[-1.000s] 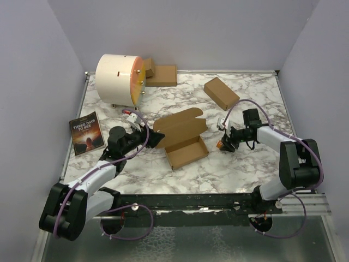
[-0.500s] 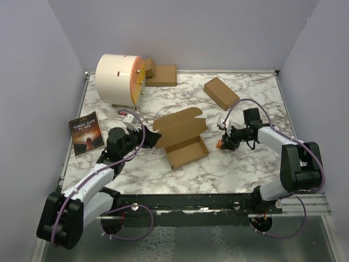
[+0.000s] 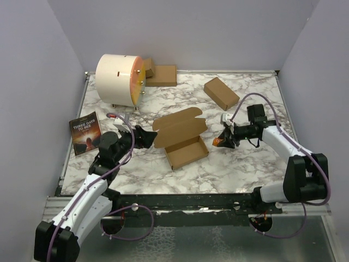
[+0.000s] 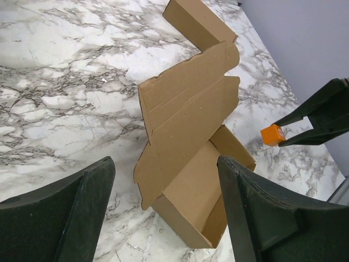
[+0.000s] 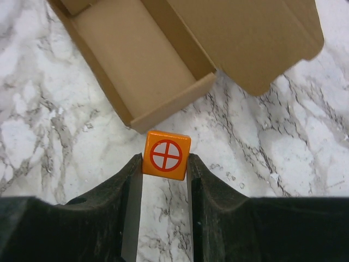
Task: Fold the paper box
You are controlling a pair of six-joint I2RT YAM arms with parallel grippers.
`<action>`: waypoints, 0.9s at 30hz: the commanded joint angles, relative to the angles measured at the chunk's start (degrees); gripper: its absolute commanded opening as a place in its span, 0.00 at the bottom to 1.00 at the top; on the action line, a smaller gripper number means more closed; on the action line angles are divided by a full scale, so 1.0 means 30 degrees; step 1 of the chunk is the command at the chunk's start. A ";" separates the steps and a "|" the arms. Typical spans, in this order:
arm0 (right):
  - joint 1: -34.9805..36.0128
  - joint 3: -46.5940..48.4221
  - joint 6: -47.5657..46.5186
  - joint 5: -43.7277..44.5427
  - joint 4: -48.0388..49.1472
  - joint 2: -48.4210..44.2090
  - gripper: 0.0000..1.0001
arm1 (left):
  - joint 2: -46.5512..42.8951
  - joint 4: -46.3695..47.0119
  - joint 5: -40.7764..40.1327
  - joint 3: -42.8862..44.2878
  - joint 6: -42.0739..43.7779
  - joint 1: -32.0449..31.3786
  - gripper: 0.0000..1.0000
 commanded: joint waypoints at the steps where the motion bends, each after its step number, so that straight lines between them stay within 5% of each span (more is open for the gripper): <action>1: 0.0036 0.0688 -0.1595 -0.3624 -0.2302 -0.1104 0.07 | -0.0773 -0.1848 -0.0833 0.0598 -0.0344 0.0096 0.79; 9: 0.1160 0.2212 -0.3720 -0.4855 -0.3953 -0.0972 0.04 | -0.1421 -0.2188 -0.0962 0.0475 -0.0518 0.0092 0.79; 19: 0.7571 0.5183 -0.1323 0.0411 -0.1993 0.3208 0.05 | -0.4030 -0.3594 -0.1273 -0.0912 -0.3201 0.0110 0.77; 27: 1.0228 0.5730 0.0271 0.4024 -0.0566 0.5680 0.08 | -0.6230 -0.5479 -0.2086 -0.1522 -0.3629 0.0096 0.76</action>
